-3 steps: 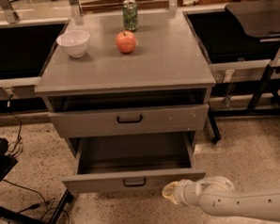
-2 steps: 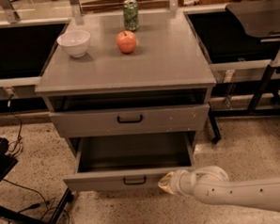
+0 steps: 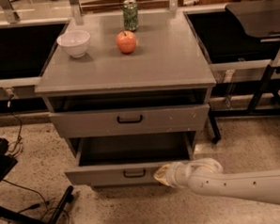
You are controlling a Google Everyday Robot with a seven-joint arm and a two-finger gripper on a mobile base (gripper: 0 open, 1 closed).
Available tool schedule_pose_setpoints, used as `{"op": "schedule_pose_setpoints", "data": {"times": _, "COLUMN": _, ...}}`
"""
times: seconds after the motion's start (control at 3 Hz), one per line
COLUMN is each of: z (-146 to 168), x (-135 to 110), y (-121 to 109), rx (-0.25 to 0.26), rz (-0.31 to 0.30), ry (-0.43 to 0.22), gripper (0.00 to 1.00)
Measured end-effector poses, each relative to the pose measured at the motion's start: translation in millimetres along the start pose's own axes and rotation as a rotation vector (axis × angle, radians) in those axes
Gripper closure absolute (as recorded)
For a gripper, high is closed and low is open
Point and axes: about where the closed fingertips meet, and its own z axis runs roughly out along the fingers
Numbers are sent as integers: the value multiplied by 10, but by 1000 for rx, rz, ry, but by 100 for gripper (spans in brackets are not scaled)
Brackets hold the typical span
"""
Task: Close middle drawer
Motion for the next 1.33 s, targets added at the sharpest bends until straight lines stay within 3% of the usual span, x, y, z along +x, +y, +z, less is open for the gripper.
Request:
{"op": "schedule_pose_setpoints", "data": {"times": 0.33, "z": -8, "x": 4, "y": 5, "rx": 0, "rz": 0, "ry": 0, "gripper": 100}}
{"op": "schedule_pose_setpoints", "data": {"times": 1.33, "z": 212, "x": -459, "y": -432, "rx": 41, "rz": -50, "ry": -17, "gripper": 100}}
